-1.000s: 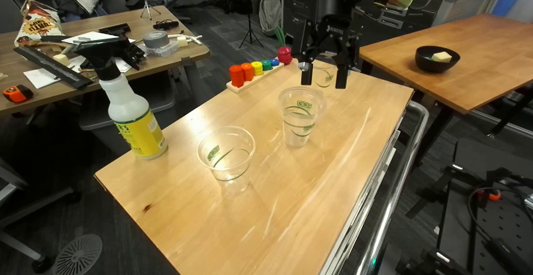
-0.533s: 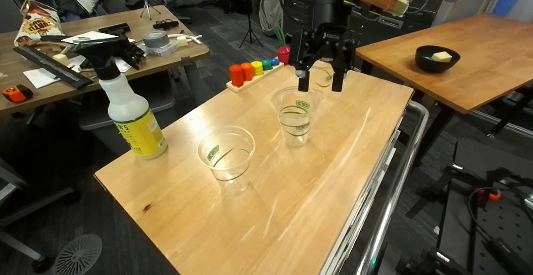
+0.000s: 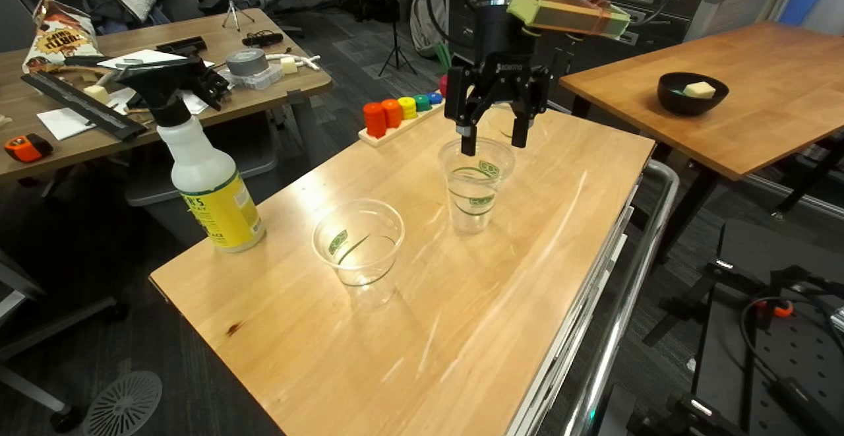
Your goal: Put the cups one inside the other
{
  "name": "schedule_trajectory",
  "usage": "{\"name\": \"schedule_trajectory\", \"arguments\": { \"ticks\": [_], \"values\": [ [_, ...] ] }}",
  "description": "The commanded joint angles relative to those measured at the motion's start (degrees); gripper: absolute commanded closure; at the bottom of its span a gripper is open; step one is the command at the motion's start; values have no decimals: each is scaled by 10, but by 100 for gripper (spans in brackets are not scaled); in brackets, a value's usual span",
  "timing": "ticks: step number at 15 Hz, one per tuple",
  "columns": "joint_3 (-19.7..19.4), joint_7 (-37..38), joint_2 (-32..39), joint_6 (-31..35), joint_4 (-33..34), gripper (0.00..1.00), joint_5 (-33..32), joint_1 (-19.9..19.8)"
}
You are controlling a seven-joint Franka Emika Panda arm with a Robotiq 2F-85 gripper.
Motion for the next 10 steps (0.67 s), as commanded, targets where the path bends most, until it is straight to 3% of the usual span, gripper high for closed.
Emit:
{"name": "schedule_trajectory", "arguments": {
  "ticks": [1, 7, 10],
  "values": [
    [2, 29, -18, 31, -16, 39, -21, 6],
    [3, 32, -19, 31, -16, 87, -32, 4],
    [3, 29, -15, 29, -16, 94, -29, 3]
  ]
}}
